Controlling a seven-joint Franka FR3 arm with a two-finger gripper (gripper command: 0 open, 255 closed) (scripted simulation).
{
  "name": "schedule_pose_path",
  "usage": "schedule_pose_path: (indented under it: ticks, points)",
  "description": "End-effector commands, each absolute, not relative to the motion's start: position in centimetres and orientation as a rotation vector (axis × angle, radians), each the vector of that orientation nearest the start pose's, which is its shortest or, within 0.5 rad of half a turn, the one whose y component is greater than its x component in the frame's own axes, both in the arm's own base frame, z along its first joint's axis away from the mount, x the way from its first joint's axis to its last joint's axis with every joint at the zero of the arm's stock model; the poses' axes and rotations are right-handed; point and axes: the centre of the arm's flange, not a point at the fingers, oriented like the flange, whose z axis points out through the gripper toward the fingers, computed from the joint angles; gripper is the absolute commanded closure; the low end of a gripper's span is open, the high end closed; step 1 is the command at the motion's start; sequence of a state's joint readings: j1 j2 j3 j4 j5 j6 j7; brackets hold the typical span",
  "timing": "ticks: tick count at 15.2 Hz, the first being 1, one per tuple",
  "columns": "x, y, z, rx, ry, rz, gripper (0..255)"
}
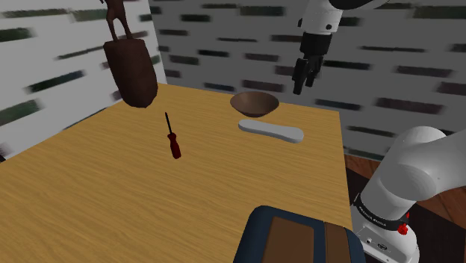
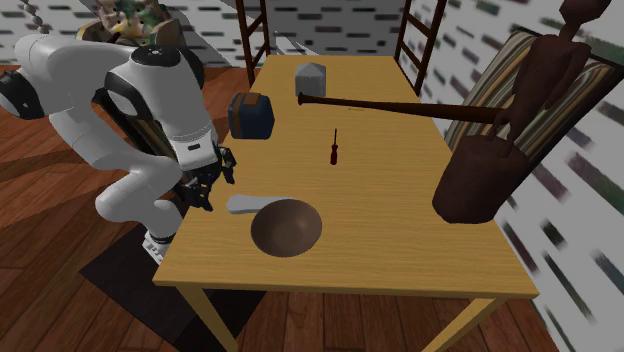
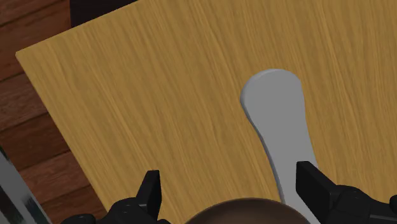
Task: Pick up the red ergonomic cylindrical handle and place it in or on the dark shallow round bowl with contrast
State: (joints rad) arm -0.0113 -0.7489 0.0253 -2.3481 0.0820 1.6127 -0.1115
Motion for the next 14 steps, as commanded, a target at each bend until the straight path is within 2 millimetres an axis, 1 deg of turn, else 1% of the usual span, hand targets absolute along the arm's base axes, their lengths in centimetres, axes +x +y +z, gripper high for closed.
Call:
schedule_pose_path:
  ticks: [1,14]
  points:
    - [32.1,1.5,58.7,-3.072,-0.178,-0.026,0]
    - [35.7,17.8,57.4,-3.074,-0.188,-0.2,0]
